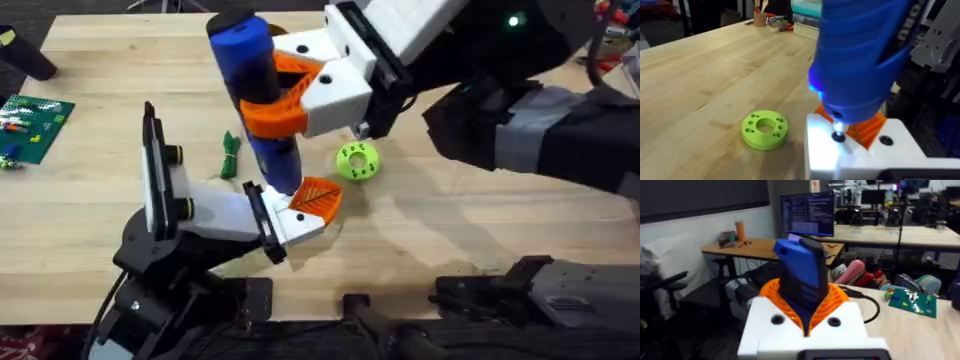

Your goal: Pick up the gripper from the table and insert it into the empty holder that is missing its gripper. Then pick up a screw, insert it into the mounting hole, and use the screwdriver to tighten it. Finally, clean up the table by picking up the vegetable and placing it into the bucket.

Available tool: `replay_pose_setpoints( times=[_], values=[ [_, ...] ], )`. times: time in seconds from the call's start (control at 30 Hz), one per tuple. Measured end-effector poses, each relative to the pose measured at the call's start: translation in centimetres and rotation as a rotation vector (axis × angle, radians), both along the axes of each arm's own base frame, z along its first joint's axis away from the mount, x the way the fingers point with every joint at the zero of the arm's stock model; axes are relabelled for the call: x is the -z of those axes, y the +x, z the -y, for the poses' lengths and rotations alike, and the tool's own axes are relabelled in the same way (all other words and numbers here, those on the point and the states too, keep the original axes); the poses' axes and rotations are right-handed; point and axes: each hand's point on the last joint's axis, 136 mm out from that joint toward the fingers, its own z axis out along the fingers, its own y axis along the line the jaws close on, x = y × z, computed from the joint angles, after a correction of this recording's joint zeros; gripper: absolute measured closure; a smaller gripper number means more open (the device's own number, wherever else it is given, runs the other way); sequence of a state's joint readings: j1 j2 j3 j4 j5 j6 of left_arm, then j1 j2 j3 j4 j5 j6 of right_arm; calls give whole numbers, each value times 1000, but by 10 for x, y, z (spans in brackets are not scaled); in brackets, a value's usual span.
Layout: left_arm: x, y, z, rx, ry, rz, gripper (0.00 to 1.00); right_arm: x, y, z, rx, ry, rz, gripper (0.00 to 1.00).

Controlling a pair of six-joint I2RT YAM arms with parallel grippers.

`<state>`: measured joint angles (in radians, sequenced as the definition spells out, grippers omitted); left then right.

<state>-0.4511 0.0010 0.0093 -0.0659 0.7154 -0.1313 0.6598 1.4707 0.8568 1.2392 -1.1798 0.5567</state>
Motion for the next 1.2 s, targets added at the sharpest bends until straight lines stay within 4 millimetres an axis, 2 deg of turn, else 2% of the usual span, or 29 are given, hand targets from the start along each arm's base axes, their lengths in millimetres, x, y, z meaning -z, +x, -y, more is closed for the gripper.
replay_pose_setpoints(
  times=[0.17,0.23,0.37,0.47,0.57,0.9,1.2],
  values=[
    [0,1,0,-4,0,3,989,-3,-4,3,-35,-3,26,969],
    [0,1,0,-4,0,3,989,-13,2,4,-51,-33,22,969],
    [0,1,0,-3,0,3,989,-71,10,10,-63,-13,125,969],
    [0,1,0,-3,0,2,989,-111,2,16,-71,34,238,969],
    [0,1,0,-4,0,2,989,-127,-7,23,-85,53,305,969],
    [0,1,0,-3,0,2,989,-121,-12,27,-129,12,314,969],
    [0,1,0,-3,0,2,989,-114,-7,25,-130,-3,298,969]
  ],
)
